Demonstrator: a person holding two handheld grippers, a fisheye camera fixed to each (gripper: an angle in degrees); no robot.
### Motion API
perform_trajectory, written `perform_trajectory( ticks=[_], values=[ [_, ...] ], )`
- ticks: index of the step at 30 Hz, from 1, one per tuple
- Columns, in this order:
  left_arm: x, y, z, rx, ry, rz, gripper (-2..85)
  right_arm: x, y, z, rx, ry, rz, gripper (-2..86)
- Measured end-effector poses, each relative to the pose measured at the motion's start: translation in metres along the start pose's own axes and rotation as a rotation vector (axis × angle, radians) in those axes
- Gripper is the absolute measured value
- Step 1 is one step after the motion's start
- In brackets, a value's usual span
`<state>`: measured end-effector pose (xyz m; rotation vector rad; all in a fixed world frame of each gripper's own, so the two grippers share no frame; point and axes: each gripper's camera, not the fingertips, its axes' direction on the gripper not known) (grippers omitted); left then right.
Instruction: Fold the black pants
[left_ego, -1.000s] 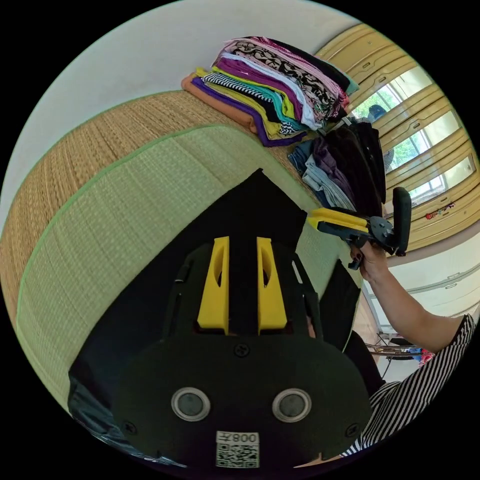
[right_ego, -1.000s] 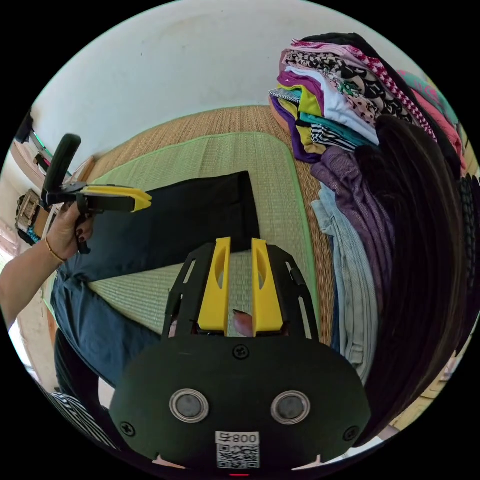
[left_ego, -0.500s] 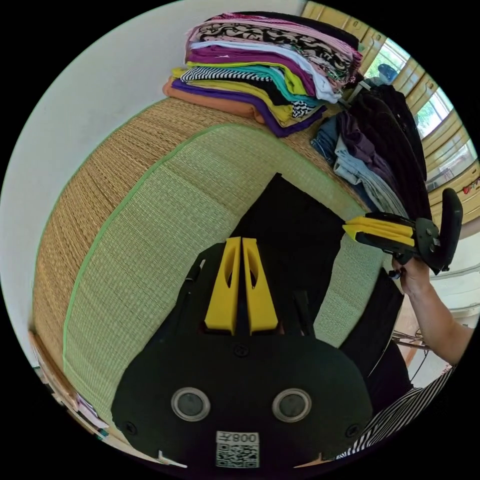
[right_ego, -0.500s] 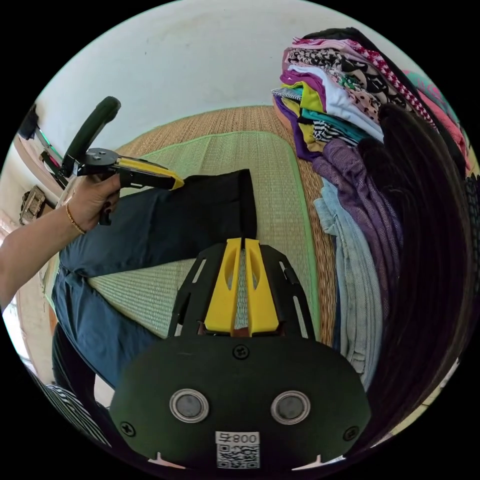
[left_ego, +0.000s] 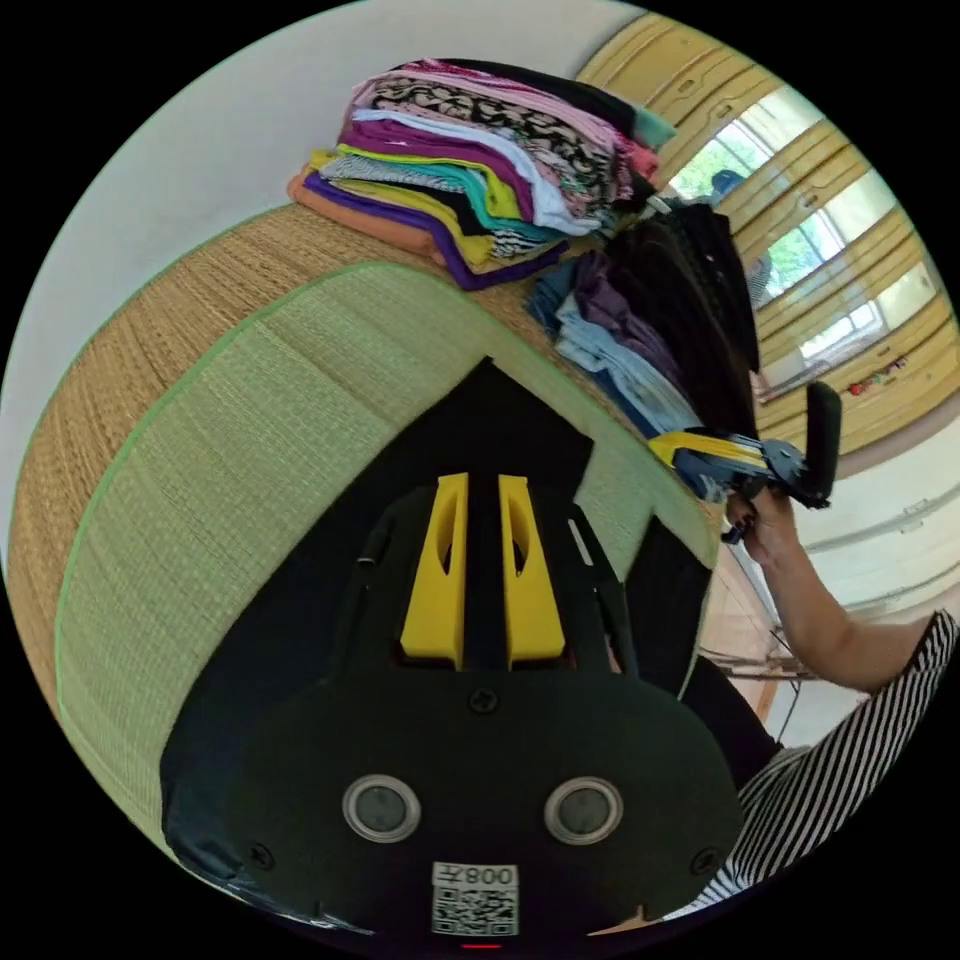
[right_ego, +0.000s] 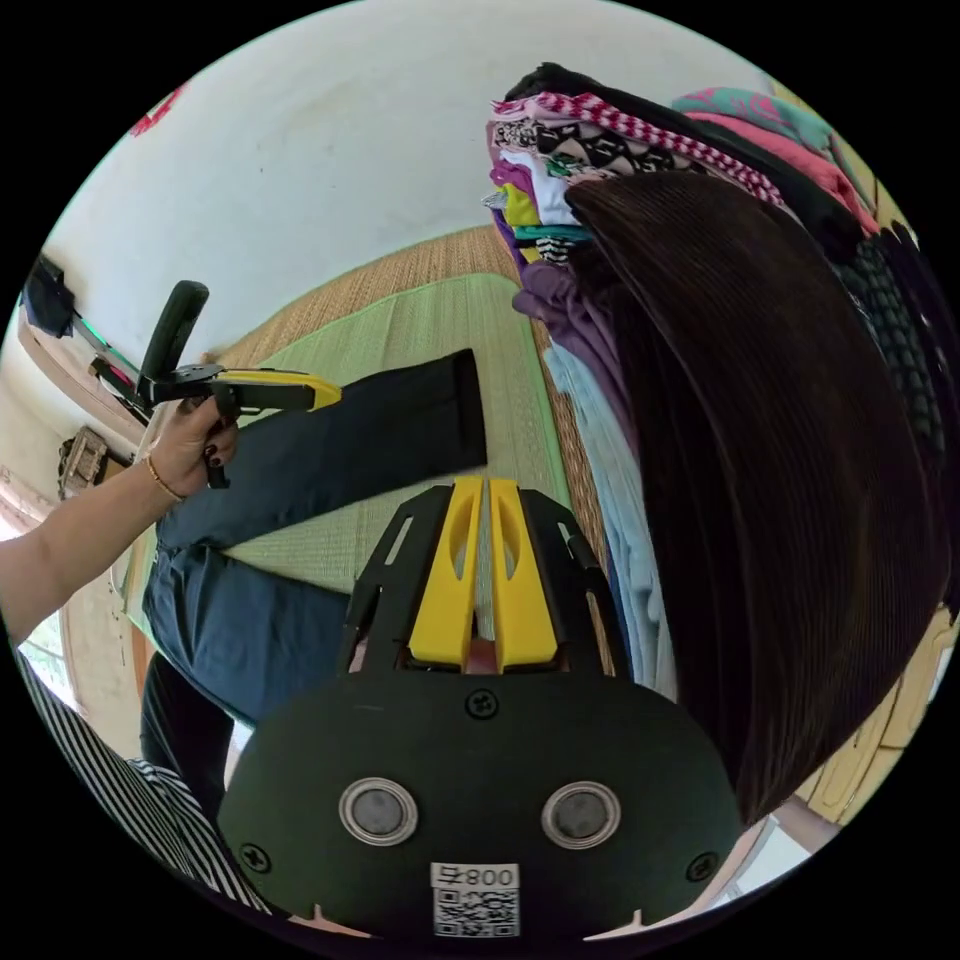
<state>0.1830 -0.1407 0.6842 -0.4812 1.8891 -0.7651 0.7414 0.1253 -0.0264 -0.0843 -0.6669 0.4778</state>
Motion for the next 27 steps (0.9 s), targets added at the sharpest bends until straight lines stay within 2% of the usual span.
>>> perform_trajectory(
  ticks=[3,7,16,19,23,27],
  values=[
    [0.04,0.037,0.016,-0.098,0.061,0.101,7.1,0.002,0.046,-0.013,-0.037,-0.025,0.024,5.7],
    [0.076,0.078,0.036,-0.219,0.001,0.142,6.9,-0.01,0.101,-0.007,-0.152,0.019,0.018,6.8],
    [0.103,0.07,-0.006,-0.184,-0.077,0.089,1.7,-0.013,0.106,0.013,-0.186,0.062,-0.001,1.5],
    [0.107,0.06,-0.029,-0.142,-0.06,0.06,1.6,0.001,0.098,0.004,-0.133,0.008,0.02,0.7],
    [0.107,0.048,-0.041,-0.171,-0.073,-0.018,2.6,0.017,0.093,0.026,-0.165,0.042,0.051,0.3],
    [0.114,0.05,-0.088,-0.098,-0.044,-0.063,3.2,0.015,0.093,0.024,-0.125,0.059,0.047,0.1]
  ],
)
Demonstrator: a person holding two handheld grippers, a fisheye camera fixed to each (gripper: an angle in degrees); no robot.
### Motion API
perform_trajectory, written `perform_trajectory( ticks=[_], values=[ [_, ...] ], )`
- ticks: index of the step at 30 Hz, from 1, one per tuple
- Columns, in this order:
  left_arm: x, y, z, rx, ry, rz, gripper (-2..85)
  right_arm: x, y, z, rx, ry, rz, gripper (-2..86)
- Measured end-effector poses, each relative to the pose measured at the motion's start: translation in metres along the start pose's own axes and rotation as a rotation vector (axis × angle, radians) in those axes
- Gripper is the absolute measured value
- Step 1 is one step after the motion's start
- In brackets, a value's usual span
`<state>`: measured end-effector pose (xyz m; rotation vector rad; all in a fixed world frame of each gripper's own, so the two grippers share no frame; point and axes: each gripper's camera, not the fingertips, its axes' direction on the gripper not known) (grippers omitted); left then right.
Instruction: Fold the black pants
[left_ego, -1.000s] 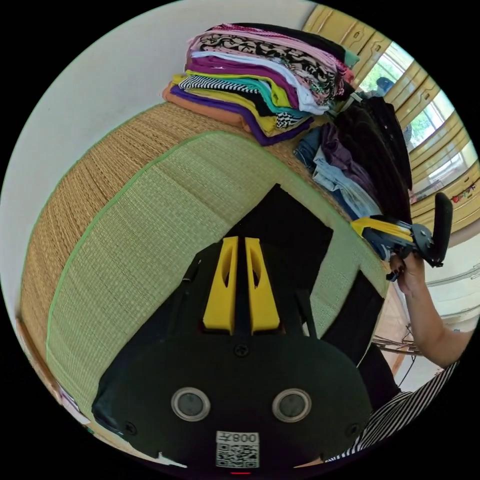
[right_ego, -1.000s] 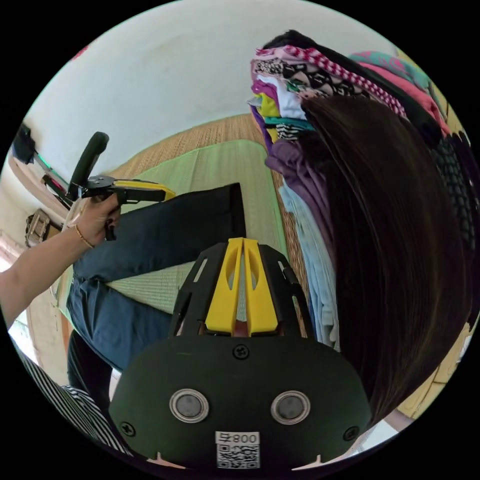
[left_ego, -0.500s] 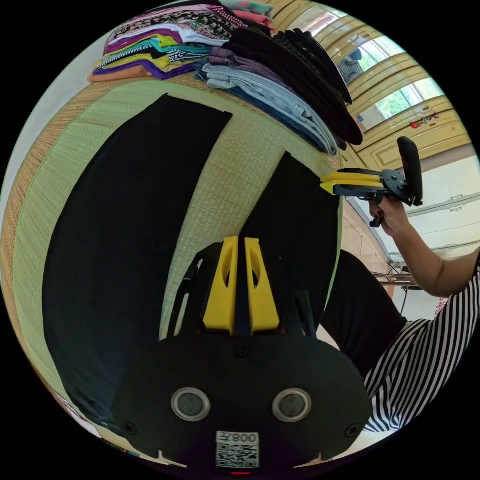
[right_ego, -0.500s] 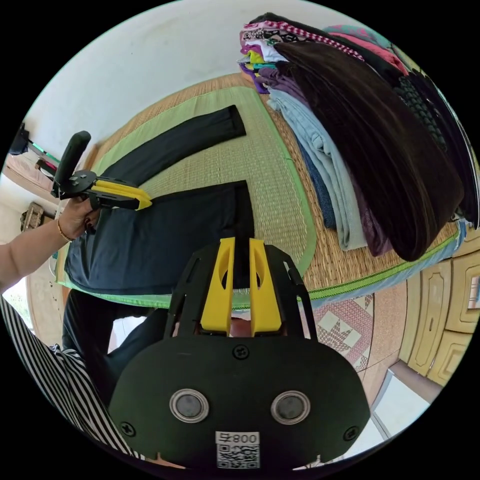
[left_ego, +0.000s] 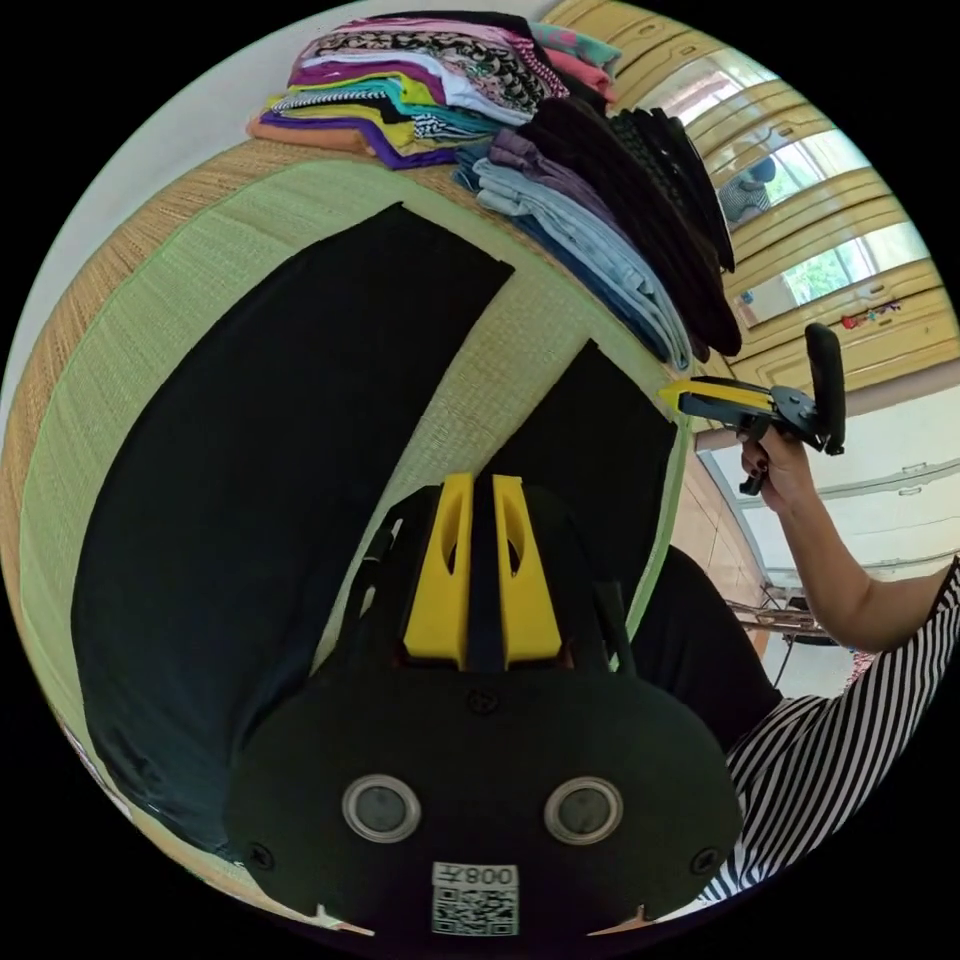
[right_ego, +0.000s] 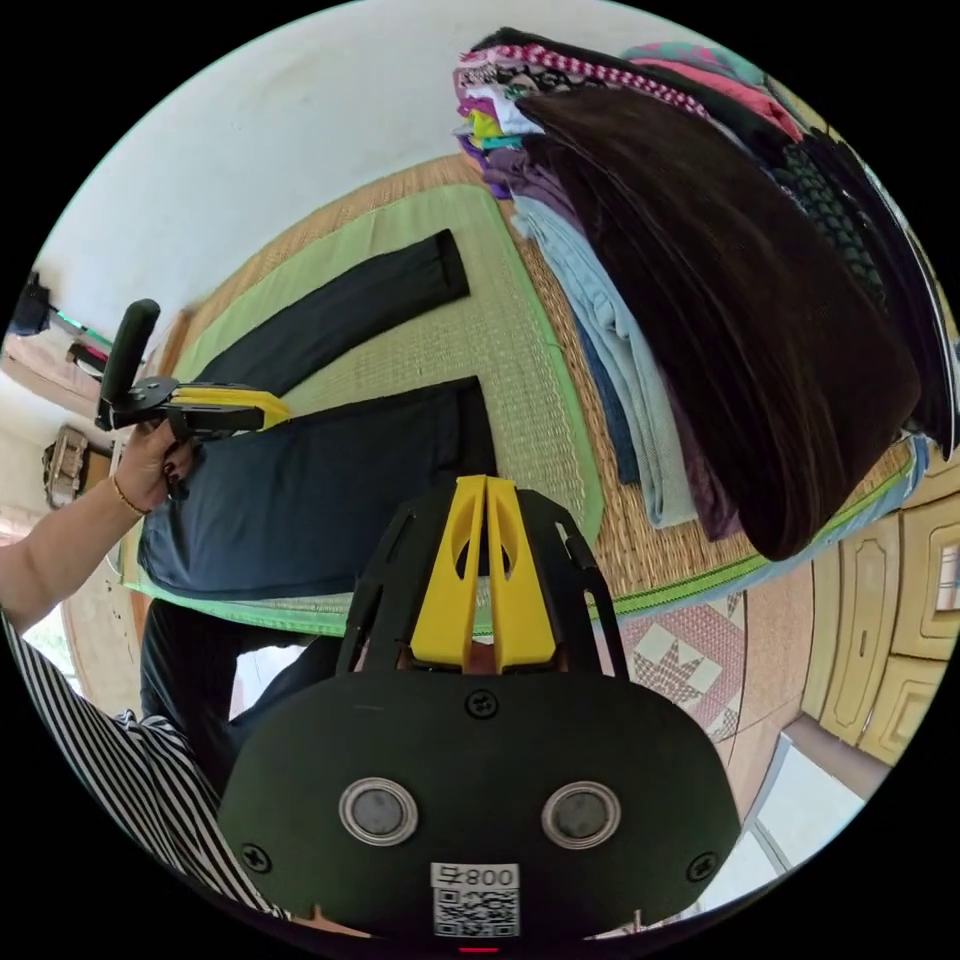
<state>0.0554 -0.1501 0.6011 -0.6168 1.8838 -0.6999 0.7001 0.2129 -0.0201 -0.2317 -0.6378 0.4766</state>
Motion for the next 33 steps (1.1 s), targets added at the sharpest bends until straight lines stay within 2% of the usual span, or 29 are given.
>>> perform_trajectory(
  ticks=[6,10,12,15,19,23,24,26,28,33],
  values=[
    [0.001,0.057,-0.087,0.063,-0.011,-0.138,2.7,-0.038,0.002,0.012,0.015,-0.108,-0.123,0.0],
    [-0.007,0.105,-0.118,0.003,-0.024,-0.325,1.5,-0.08,0.001,0.054,-0.084,-0.156,-0.244,0.0],
    [-0.012,0.123,-0.127,-0.032,0.011,-0.426,0.8,-0.093,-0.001,0.077,-0.144,-0.114,-0.281,0.0],
    [-0.006,0.15,-0.173,0.072,0.05,-0.504,0.3,-0.111,-0.004,0.094,-0.186,-0.148,-0.317,0.0],
    [0.0,0.19,-0.238,0.137,-0.026,-0.643,0.1,-0.155,-0.008,0.107,-0.198,-0.198,-0.448,0.0],
    [0.002,0.228,-0.276,0.111,-0.131,-0.811,0.1,-0.21,-0.01,0.138,-0.252,-0.234,-0.589,0.0],
    [0.003,0.231,-0.278,0.089,-0.141,-0.826,0.1,-0.217,-0.01,0.143,-0.261,-0.232,-0.609,0.0],
    [0.015,0.234,-0.295,0.152,-0.103,-0.811,0.1,-0.241,-0.007,0.173,-0.323,-0.168,-0.678,0.1],
    [0.024,0.227,-0.312,0.143,-0.092,-0.813,0.1,-0.248,-0.01,0.178,-0.295,-0.138,-0.694,0.1],
    [0.062,0.21,-0.377,0.186,-0.231,-0.761,0.1,-0.262,-0.024,0.181,-0.307,-0.133,-0.713,0.1]
  ],
)
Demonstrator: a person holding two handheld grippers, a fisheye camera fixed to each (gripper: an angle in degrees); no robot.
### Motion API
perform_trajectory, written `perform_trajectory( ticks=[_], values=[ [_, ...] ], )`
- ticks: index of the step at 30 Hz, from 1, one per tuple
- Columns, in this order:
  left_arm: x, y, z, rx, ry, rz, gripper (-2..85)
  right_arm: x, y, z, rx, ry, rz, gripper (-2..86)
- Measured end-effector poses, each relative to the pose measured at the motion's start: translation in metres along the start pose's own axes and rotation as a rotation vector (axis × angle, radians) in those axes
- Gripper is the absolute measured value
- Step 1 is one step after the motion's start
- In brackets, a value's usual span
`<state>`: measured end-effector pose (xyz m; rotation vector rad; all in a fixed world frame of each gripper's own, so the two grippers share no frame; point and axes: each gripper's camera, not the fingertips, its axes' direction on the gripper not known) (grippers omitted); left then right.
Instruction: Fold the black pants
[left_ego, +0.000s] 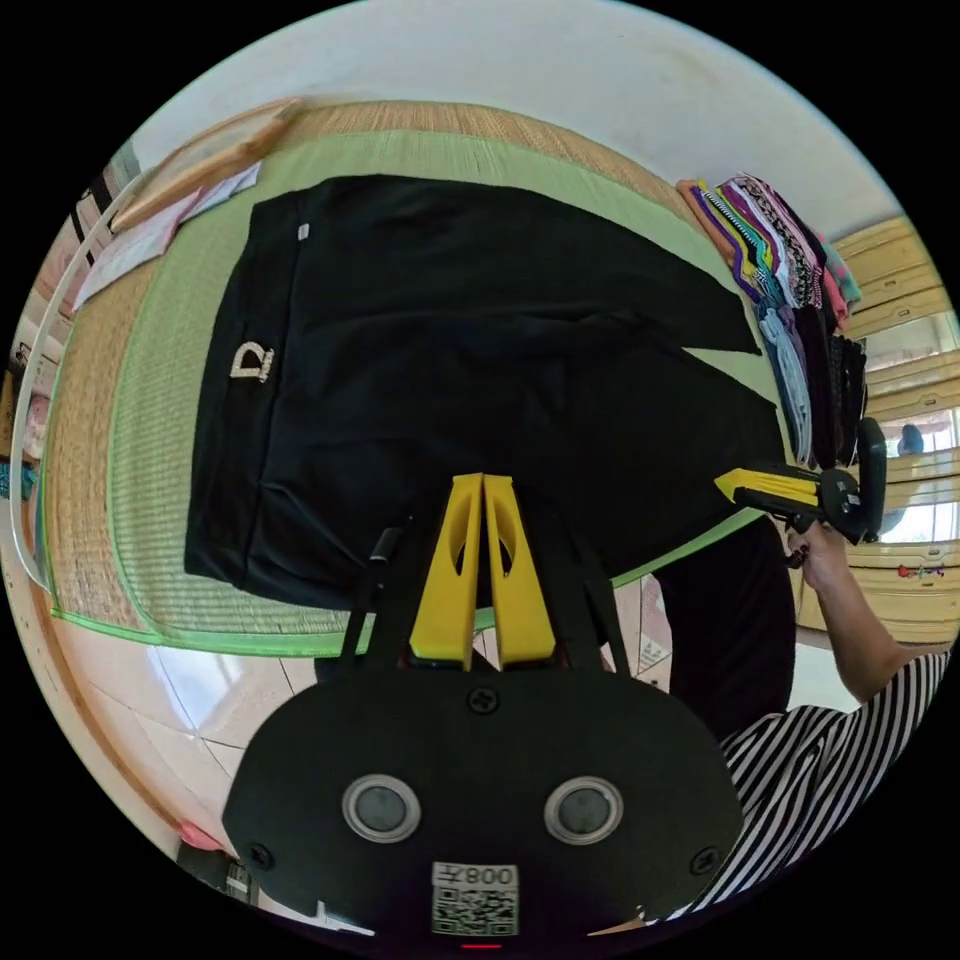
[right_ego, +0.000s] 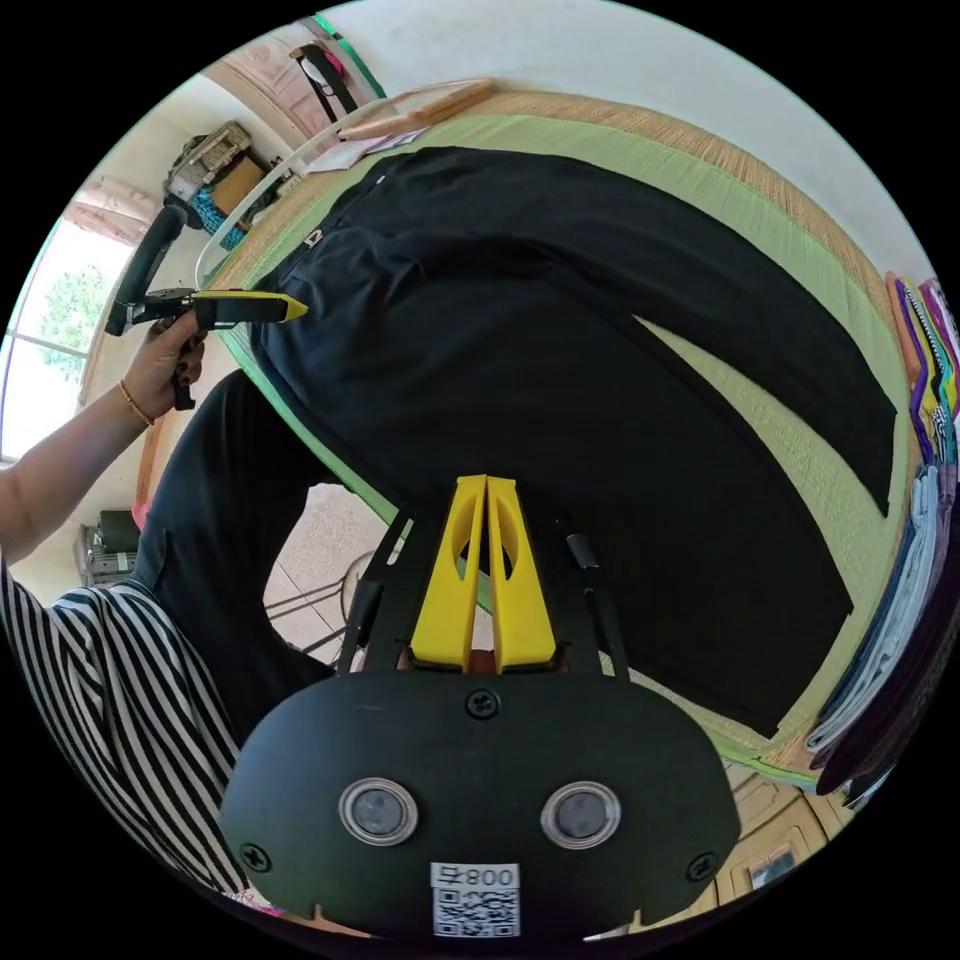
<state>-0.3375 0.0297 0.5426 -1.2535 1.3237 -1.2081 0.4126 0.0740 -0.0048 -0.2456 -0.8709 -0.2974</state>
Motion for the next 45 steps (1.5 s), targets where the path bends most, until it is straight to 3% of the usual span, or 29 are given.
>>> perform_trajectory(
  ticks=[4,10,16,22,30,38,45],
  values=[
    [0.003,0.001,-0.025,-0.053,-0.088,-0.02,0.1,-0.02,-0.034,0.012,0.008,-0.044,-0.066,0.1],
    [0.027,0.002,-0.064,0.015,0.004,-0.022,0.2,-0.04,-0.073,0.064,-0.069,-0.029,-0.135,-0.1],
    [0.05,-0.019,-0.11,0.023,0.086,-0.009,0.1,-0.014,-0.09,0.077,-0.091,-0.156,-0.09,0.1],
    [0.075,-0.05,-0.145,-0.012,-0.086,0.028,0.1,-0.017,-0.106,0.09,-0.104,-0.131,-0.105,0.1],
    [0.129,-0.069,-0.181,-0.008,-0.098,0.104,0.1,-0.02,-0.134,0.088,-0.064,-0.15,-0.117,0.2],
    [0.166,-0.164,-0.23,0.061,-0.012,0.216,0.6,0.02,-0.227,0.062,0.151,-0.095,-0.098,1.7],
    [0.185,-0.266,-0.242,0.047,-0.002,0.263,3.1,0.042,-0.325,0.075,0.143,0.042,-0.103,6.2]
  ],
)
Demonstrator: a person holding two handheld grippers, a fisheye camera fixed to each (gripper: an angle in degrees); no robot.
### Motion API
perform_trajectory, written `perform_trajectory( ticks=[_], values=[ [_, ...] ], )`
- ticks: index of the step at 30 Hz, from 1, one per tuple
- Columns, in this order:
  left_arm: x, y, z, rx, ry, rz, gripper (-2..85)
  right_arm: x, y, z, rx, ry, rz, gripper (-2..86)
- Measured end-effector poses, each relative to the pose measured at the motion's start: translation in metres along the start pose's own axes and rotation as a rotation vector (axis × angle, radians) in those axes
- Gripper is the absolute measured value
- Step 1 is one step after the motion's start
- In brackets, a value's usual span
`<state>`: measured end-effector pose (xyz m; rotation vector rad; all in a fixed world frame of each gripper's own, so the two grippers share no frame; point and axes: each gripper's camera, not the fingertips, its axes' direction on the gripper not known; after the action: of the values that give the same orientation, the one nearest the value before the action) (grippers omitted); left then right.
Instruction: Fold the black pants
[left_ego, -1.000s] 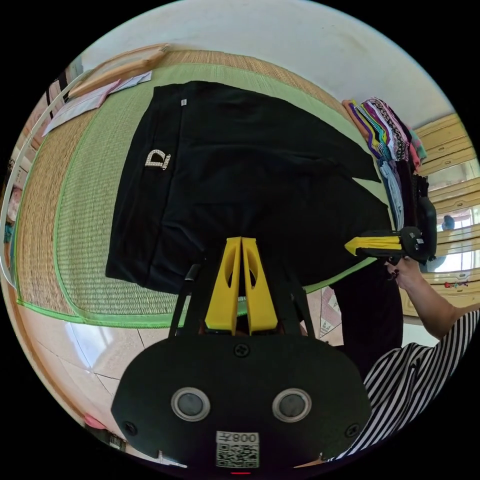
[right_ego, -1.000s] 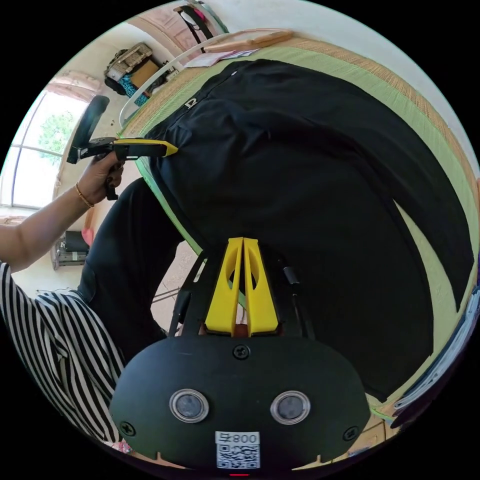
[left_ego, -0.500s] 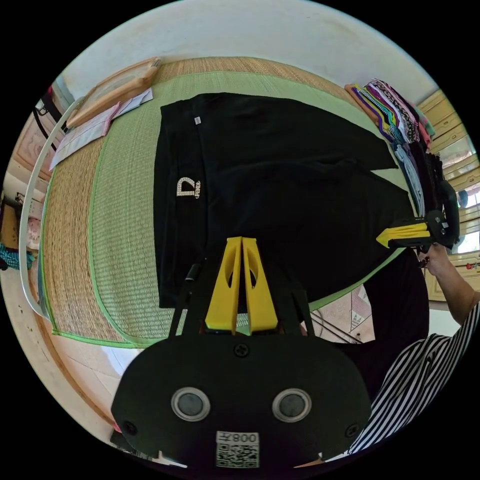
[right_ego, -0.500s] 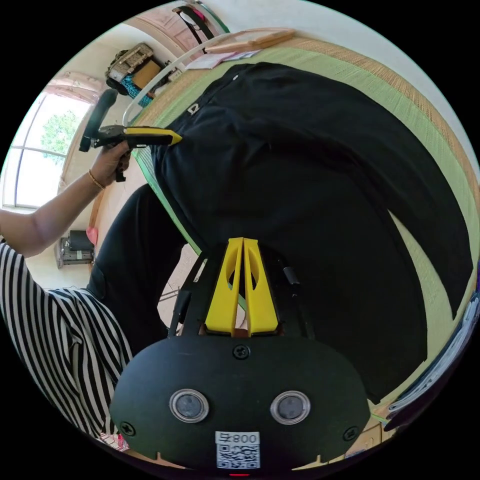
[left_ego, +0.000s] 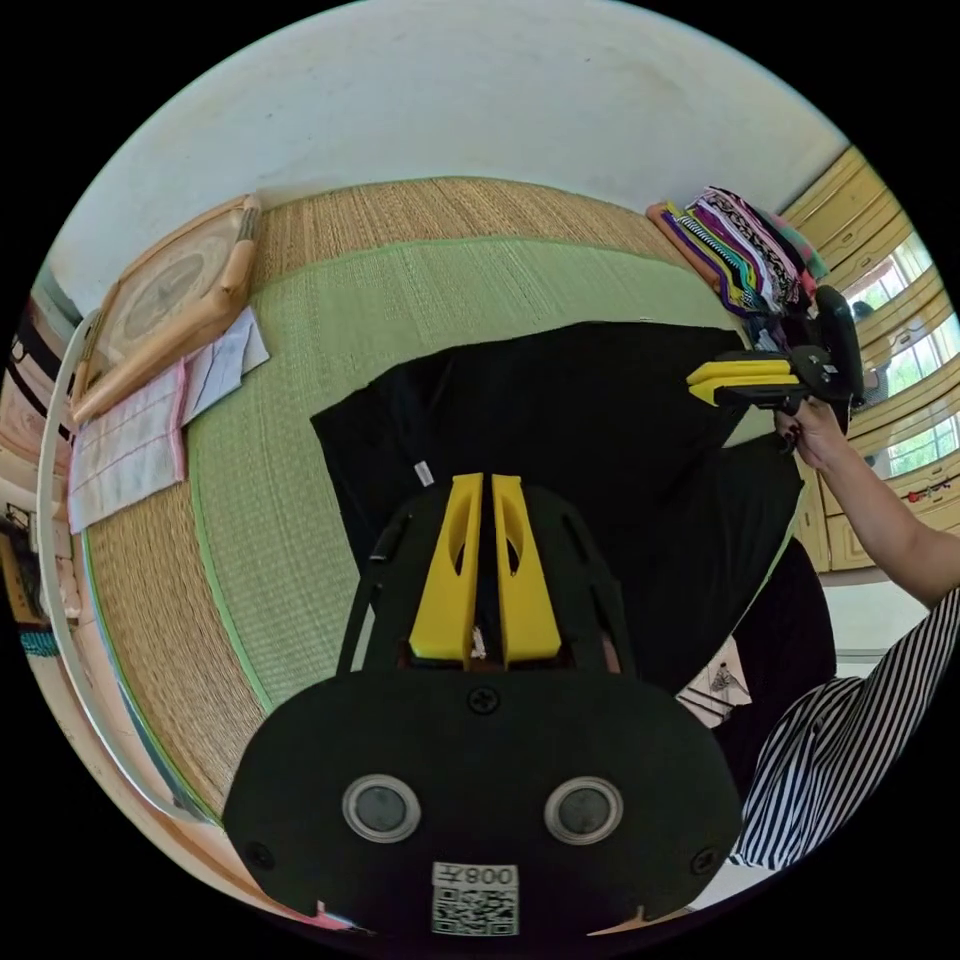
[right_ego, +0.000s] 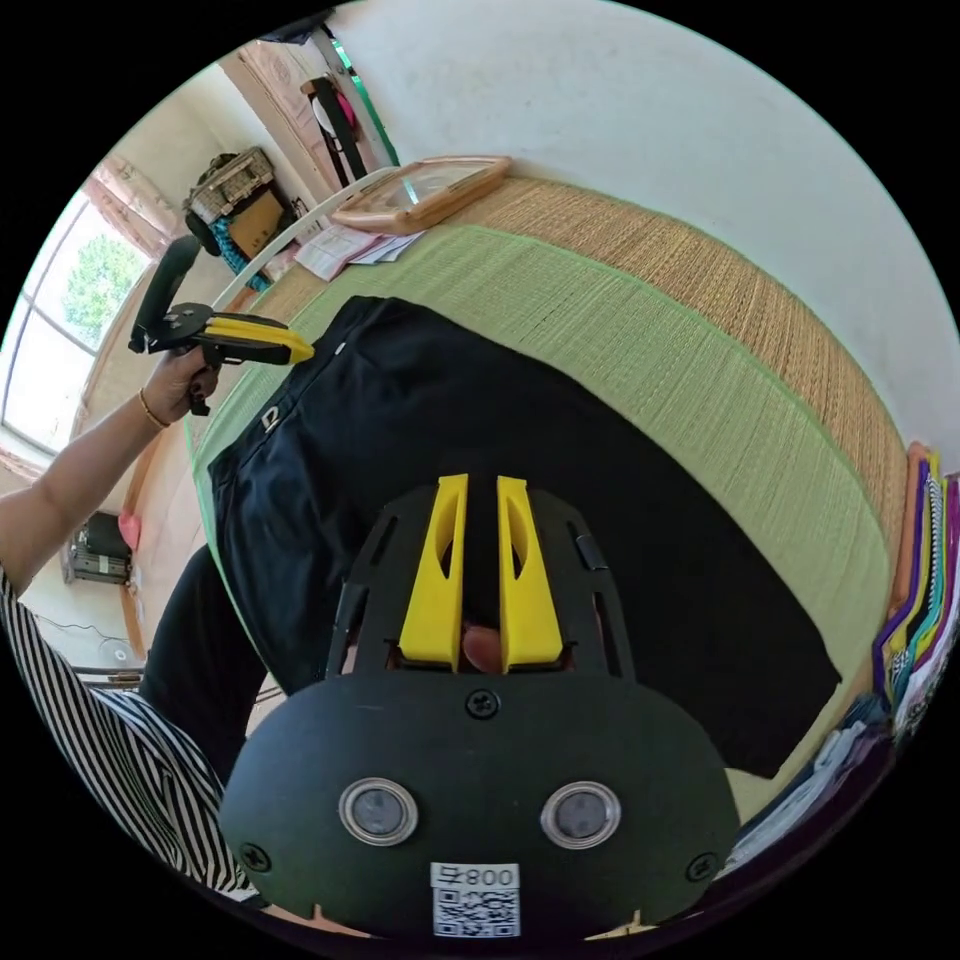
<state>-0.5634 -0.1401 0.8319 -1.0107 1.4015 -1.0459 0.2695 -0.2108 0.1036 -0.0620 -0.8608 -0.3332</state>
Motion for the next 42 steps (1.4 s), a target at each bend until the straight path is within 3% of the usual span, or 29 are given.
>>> perform_trajectory(
  ticks=[5,15,28,42],
  values=[
    [0.005,-0.065,0.006,-0.064,-0.023,0.044,9.2,0.01,-0.053,0.026,-0.03,0.082,-0.037,7.9],
    [0.027,-0.13,0.049,-0.24,-0.141,0.072,10.4,0.017,-0.103,0.093,-0.177,0.156,-0.095,8.6],
    [0.098,-0.146,0.021,-0.147,-0.173,0.075,2.8,0.003,-0.108,0.119,-0.193,0.116,-0.087,1.7],
    [0.185,-0.088,-0.093,0.033,-0.139,0.064,1.9,-0.048,-0.043,0.057,-0.033,0.146,-0.061,0.6]
  ],
)
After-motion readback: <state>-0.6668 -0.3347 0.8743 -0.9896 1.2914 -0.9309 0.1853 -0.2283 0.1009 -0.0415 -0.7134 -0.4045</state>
